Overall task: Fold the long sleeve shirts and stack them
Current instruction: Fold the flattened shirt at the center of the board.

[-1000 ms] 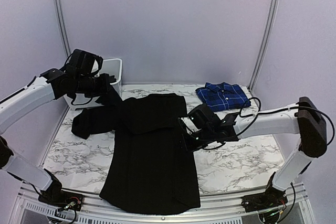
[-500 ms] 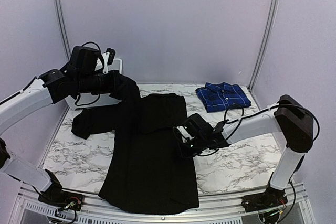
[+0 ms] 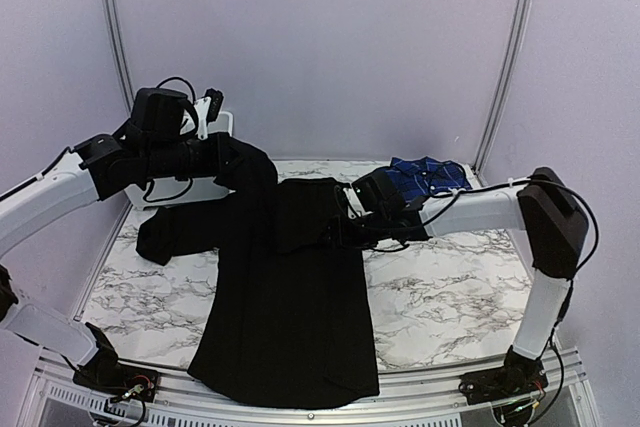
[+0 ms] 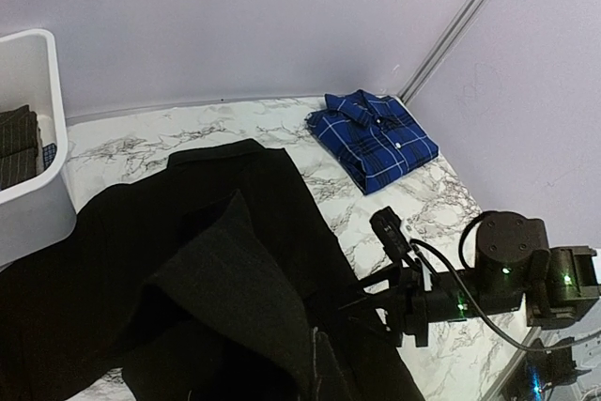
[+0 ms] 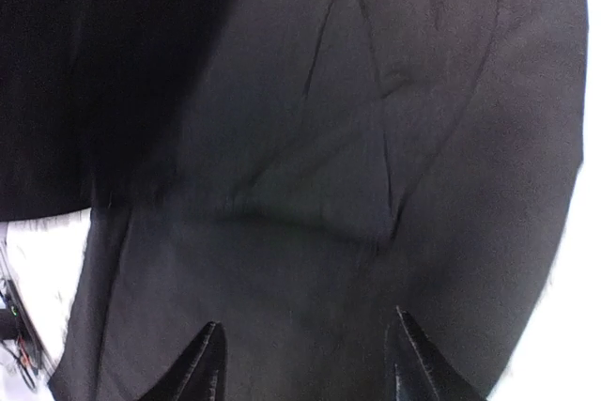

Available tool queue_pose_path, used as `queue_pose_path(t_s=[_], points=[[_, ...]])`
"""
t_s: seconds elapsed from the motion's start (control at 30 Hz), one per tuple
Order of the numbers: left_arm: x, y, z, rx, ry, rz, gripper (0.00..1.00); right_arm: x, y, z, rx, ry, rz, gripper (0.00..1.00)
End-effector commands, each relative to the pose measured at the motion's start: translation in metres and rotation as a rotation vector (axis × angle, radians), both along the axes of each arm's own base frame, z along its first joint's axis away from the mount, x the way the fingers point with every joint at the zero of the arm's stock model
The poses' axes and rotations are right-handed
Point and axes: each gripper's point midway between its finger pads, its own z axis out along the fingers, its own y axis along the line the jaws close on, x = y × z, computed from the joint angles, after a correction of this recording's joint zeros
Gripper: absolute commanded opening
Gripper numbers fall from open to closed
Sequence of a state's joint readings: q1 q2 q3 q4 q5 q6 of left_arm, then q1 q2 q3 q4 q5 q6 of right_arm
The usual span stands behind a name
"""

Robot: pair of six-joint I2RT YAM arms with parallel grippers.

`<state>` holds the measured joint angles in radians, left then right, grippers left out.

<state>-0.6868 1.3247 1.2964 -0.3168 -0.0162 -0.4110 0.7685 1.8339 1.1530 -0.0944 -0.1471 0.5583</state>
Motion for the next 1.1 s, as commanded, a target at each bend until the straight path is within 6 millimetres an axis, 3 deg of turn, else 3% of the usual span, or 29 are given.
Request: queue_pose_path(t_s=[0.0, 0.17, 0.37, 0.67, 0.87, 0.97, 1.07], points=[[-0.005, 0.003, 0.023, -0.044, -0.065, -0.008, 0.0, 0.025, 0.01, -0.013, 0.048, 0.03, -0.019, 0.54], [-0.006, 0.002, 0.022, -0.042, -0.065, -0.018, 0.0, 0.04, 0.018, -0.022, 0.057, 0.042, -0.034, 0.53], [-0.006, 0.001, 0.021, -0.04, -0.067, -0.021, 0.0, 0.052, 0.025, -0.029, 0.067, 0.049, -0.054, 0.39], [-0.016, -0.01, 0.033, -0.065, -0.091, -0.108, 0.0, 0.065, 0.036, -0.03, 0.081, 0.05, -0.051, 0.0], [-0.033, -0.032, 0.03, -0.074, -0.083, -0.227, 0.01, 0.064, 0.039, -0.034, 0.086, 0.062, -0.036, 0.0], [-0.041, -0.043, 0.014, -0.067, -0.042, -0.272, 0.0, 0.059, 0.032, -0.029, 0.079, 0.049, -0.039, 0.18], [-0.053, -0.057, -0.006, -0.058, 0.012, -0.333, 0.0, 0.057, 0.019, -0.009, 0.062, 0.002, -0.061, 0.34]])
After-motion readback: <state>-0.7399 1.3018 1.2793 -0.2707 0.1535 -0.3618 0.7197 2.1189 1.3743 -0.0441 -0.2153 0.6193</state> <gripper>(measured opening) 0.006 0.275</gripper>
